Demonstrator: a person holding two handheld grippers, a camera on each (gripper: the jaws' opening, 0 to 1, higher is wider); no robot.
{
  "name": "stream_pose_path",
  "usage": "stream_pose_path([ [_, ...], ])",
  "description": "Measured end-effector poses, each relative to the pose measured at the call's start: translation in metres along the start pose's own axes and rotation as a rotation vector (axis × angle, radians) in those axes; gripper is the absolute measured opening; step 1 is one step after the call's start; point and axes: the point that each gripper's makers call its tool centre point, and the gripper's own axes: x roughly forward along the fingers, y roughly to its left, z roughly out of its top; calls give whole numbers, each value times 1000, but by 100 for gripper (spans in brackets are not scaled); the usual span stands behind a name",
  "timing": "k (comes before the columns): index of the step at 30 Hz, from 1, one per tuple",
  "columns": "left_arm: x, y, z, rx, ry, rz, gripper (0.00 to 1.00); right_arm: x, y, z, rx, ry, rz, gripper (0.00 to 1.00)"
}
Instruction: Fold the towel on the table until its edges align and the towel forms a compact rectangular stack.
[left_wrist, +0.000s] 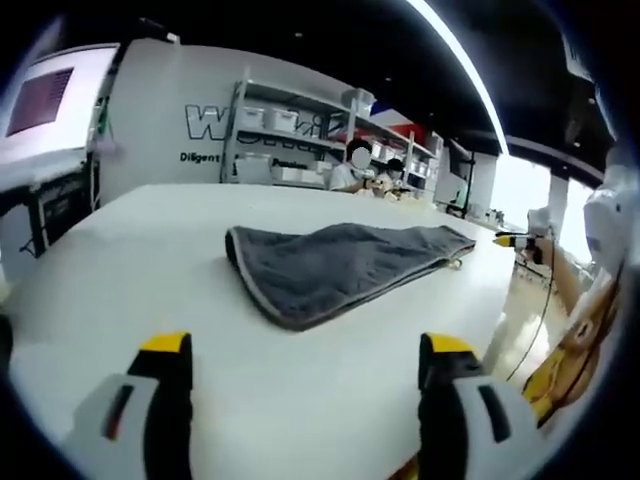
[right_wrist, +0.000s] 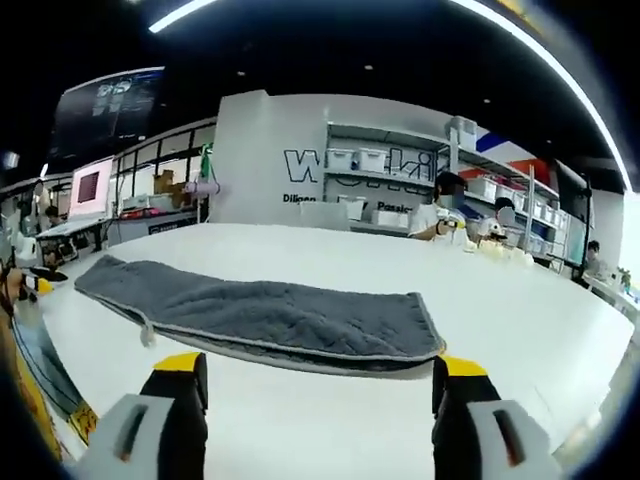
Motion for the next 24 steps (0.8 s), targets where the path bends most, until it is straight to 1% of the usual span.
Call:
stream_pose_path([
  [2, 1, 0, 0, 0, 0, 1, 99, 6, -3, -1, 52, 5, 15, 100],
  [5, 2, -1, 1, 0, 0, -1, 99, 17, -13, -2, 127, 0, 26, 100],
  [7, 1, -1, 2, 2, 0, -2, 99, 27, -23, -1, 211, -7, 25, 100],
  [8, 1, -1, 2, 2, 0, -1, 99, 33, -30, -2, 277, -7, 25, 100],
  [10, 1, -1, 2, 2, 0, 0, 99, 43, -46, -3, 371, -10, 6, 99],
  [11, 1, 0, 2, 1, 0, 2, 99, 48, -57, -3, 420, -17, -22, 99],
  [12, 0, 0, 2, 0, 0, 4, 99, 52, -64, -3, 441, -16, -36, 98],
  [13, 0, 0, 2, -1, 0, 6, 99, 54, -69, -4, 438, -9, -52, 96],
  [14, 0, 0, 2, -3, 0, 7, 99, 56, -80, -7, 424, 1, -97, 93],
  [15, 0, 1, 2, -4, 0, 8, 99, 58, -86, -9, 419, 11, -124, 89],
  [16, -1, 1, 2, -5, 0, 9, 99, 61, -95, -11, 434, 15, -152, 86],
  [17, -1, 1, 2, -5, 0, 10, 99, 63, -98, -12, 475, 13, -156, 81],
  [18, -2, 1, 2, -6, -1, 11, 99, 66, -99, -13, 502, 18, -143, 72],
  [19, -3, 1, 2, -7, -1, 12, 99, 68, -100, -15, 531, 21, -141, 66],
  [21, -5, 2, 3, -7, -4, 17, 99, 72, -102, -18, 523, 23, -141, 58],
  [24, -7, 3, 5, -6, -8, 24, 99, 75, -104, -20, 528, 24, -144, 49],
])
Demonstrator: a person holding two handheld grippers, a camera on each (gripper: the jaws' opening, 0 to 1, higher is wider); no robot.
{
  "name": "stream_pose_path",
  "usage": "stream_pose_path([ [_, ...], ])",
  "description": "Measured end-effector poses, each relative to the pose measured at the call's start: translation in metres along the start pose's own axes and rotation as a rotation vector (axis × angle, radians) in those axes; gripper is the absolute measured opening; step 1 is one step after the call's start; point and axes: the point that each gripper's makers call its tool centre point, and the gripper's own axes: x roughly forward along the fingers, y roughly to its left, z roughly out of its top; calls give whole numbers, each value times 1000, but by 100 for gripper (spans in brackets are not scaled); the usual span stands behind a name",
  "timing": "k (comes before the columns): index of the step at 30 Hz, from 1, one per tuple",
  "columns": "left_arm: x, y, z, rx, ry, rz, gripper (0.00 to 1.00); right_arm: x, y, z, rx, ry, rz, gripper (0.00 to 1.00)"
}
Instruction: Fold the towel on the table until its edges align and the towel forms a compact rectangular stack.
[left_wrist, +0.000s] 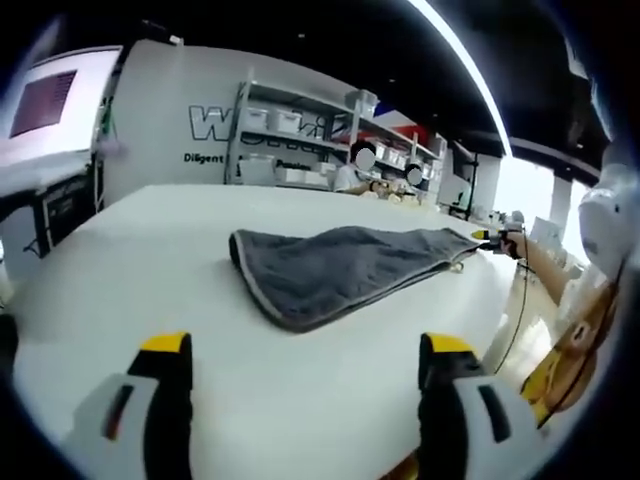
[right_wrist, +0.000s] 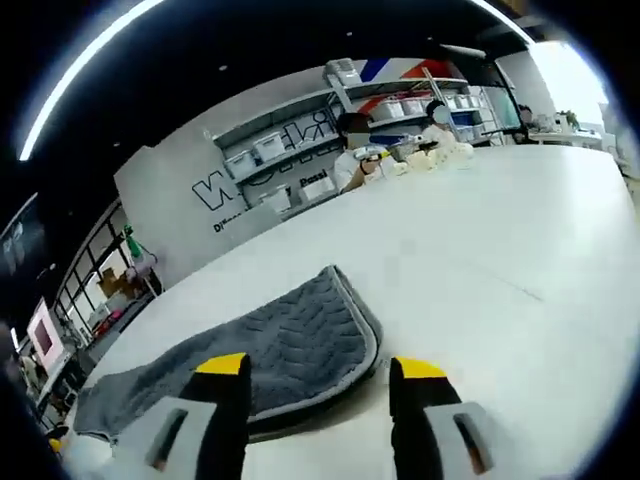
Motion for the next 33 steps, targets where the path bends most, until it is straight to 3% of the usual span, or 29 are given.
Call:
stream_pose_path([
  [5, 0, 0, -1, 0, 3, 0, 99, 5, -6, 2, -6, -3, -25, 38],
  [12, -1, -2, -1, -2, 1, -1, 99, 4, -18, 4, 20, -14, -47, 12],
  [18, -1, -1, -1, -4, -2, 2, 99, 5, -14, 6, 7, -26, -30, 6],
  [22, 0, -3, 1, -1, -5, -3, 99, 3, -3, 10, -51, -53, -30, 5],
  [26, 0, -3, 1, -1, -9, -4, 99, -1, 21, 20, -189, -105, -11, 4],
  [28, 0, -4, 1, -3, -9, -5, 99, -4, 48, 23, -282, -126, 19, 4],
  [33, 1, -7, 2, -1, -17, -15, 98, -8, 121, 23, -416, -154, 142, 4],
])
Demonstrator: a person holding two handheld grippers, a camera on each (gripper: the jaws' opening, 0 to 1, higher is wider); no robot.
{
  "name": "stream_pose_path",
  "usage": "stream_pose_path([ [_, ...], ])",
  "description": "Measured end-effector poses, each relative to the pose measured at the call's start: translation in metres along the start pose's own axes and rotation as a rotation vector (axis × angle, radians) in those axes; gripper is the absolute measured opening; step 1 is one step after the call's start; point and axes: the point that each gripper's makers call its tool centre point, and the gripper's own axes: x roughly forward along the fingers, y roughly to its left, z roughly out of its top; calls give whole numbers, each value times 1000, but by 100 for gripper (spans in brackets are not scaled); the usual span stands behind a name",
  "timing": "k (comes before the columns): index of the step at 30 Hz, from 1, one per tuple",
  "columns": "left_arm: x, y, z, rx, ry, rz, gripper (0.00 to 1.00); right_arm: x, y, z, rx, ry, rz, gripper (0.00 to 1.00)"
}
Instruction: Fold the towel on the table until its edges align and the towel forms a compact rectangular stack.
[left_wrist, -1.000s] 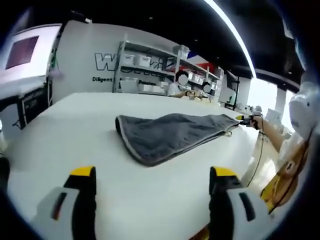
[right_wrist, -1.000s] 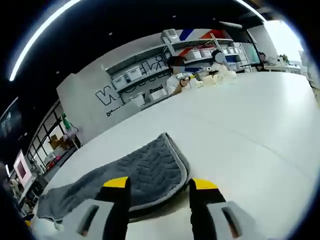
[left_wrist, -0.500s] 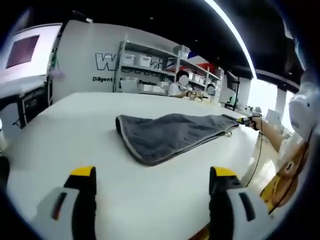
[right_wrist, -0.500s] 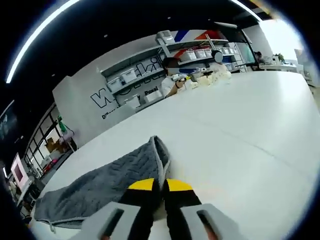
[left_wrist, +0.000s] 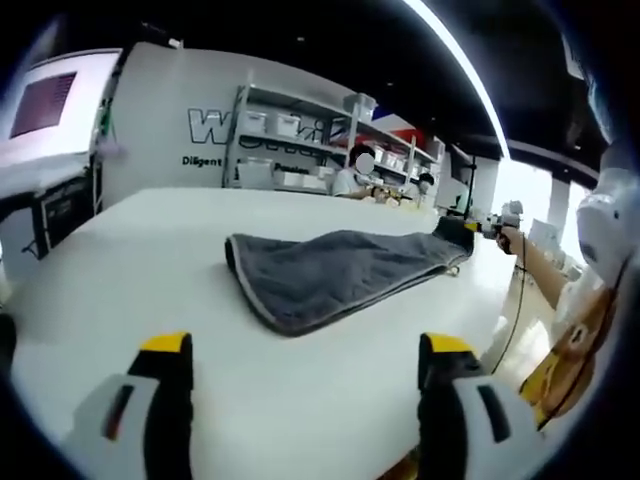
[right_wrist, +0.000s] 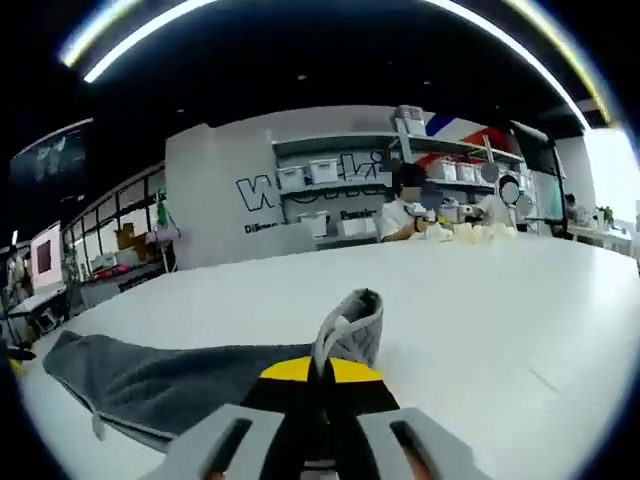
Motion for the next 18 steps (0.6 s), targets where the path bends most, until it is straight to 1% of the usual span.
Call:
stream_pose_path([
  [2, 0, -2, 1, 1, -6, -7, 98, 4, 29, 7, -34, -17, 55, 4],
  [4, 1, -4, 2, 1, -13, -15, 98, 8, 59, 10, -49, -24, 115, 4],
  [5, 1, -5, 3, 1, -15, -18, 98, 9, 73, 10, -49, -23, 146, 4],
  [6, 2, -5, 3, 0, -17, -20, 98, 10, 82, 9, -49, -18, 166, 4],
  [8, 3, -6, 5, 4, -21, -25, 98, 14, 115, 5, -51, -13, 219, 4],
  [10, 4, -3, 6, 19, -19, -17, 98, 15, 135, 2, -42, -16, 249, 4],
  [11, 4, -2, 7, 27, -25, -12, 98, 15, 147, 0, -35, -15, 274, 4],
  [12, 5, -1, 9, 29, -35, -10, 98, 16, 154, -2, -31, -12, 285, 4],
  [13, 5, 0, 12, 27, -51, -11, 98, 16, 165, -3, -19, -16, 303, 4],
  [14, 5, 1, 17, 20, -72, -17, 98, 15, 181, -6, 24, -19, 337, 4],
  [15, 5, 2, 19, 17, -85, -21, 98, 15, 190, -7, 58, -28, 347, 4],
  [18, 7, 3, 22, 20, -91, -32, 98, 15, 216, -15, 128, -10, 410, 4],
])
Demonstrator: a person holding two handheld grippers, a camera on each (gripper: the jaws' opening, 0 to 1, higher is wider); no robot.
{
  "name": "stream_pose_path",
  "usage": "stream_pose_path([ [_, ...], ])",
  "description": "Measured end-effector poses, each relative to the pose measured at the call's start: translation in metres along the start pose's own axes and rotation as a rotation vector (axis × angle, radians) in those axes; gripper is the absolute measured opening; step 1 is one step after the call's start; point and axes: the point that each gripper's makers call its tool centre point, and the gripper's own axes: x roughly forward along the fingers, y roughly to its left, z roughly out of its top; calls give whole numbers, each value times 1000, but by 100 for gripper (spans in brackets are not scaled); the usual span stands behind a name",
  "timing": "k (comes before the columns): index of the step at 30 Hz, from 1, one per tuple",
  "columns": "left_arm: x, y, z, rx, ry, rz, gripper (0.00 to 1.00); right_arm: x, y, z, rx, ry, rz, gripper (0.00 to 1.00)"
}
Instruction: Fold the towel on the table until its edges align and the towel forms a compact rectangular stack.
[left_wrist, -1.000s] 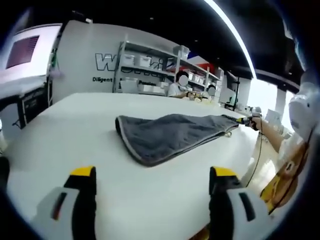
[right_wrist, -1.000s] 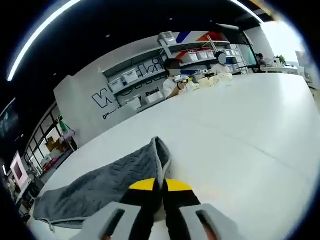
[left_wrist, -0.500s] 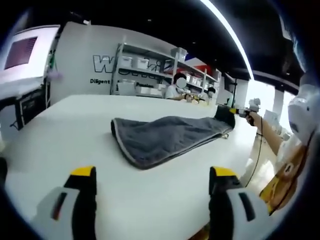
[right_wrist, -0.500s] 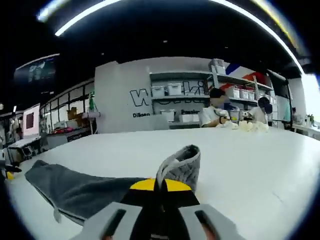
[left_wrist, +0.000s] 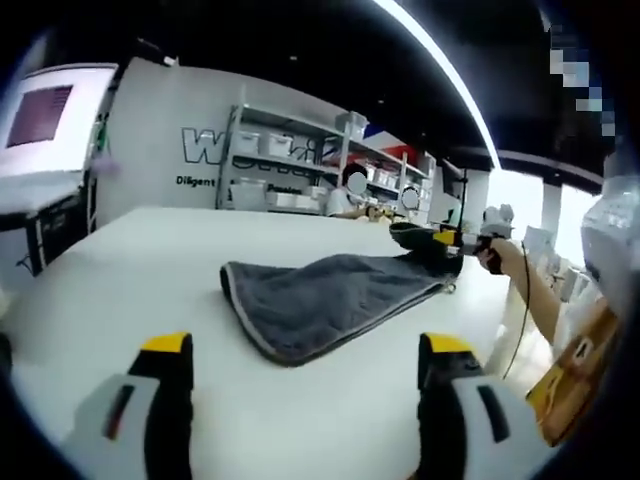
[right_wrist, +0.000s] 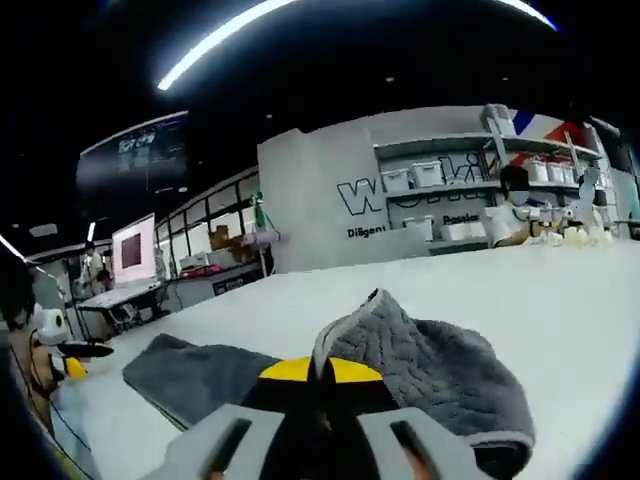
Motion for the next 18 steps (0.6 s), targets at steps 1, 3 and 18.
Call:
stream_pose_path([
  [1, 1, 0, 0, 3, 1, -1, 98, 2, 6, -2, 24, 1, 9, 4],
  [3, 3, 2, -2, 21, 15, -5, 98, 6, 16, -7, 27, 13, 22, 4],
  [18, -2, 1, -12, -1, 14, -9, 98, 56, 163, -28, 191, 24, 291, 4],
])
